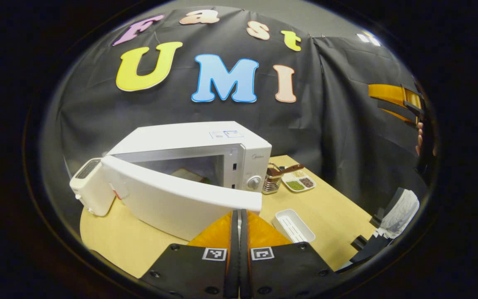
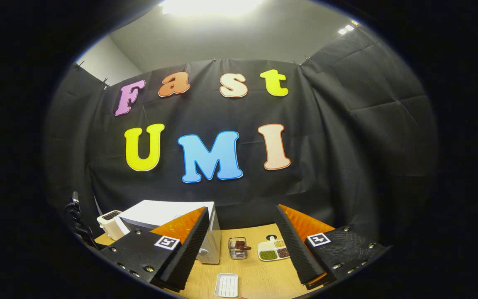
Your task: Open the microwave oven with the left hand, put the food in, and close the microwave oven.
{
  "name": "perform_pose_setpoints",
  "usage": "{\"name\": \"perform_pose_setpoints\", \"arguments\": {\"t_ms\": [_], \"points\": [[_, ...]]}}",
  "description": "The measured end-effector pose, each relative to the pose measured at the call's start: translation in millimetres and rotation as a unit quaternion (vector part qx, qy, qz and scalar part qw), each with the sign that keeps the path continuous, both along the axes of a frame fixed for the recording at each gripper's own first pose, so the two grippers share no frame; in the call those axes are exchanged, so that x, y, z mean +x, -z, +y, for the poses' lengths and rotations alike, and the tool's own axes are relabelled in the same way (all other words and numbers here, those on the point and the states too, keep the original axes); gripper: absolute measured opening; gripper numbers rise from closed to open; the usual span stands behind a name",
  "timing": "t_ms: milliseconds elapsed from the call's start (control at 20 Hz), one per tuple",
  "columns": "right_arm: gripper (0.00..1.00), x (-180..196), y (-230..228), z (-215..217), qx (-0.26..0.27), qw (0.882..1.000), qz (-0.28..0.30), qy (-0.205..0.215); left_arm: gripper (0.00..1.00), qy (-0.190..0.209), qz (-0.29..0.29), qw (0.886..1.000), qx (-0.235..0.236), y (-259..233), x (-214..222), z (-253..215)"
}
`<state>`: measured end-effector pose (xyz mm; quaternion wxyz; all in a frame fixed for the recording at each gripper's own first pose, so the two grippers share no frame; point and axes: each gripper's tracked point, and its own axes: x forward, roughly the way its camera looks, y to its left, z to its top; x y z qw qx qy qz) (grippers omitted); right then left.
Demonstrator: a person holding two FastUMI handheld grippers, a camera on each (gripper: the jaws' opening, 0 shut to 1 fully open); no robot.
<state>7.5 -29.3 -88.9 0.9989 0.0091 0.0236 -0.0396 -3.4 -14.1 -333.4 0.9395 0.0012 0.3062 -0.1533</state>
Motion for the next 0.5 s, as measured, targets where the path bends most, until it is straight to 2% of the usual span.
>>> {"name": "perform_pose_setpoints", "arguments": {"t_ms": [500], "points": [[0.96,4.3,3.1,-13.0,0.002,1.000,0.004,0.007,0.07,0.002,0.007,1.000,-0.014,15.3,44.6,-26.3]]}}
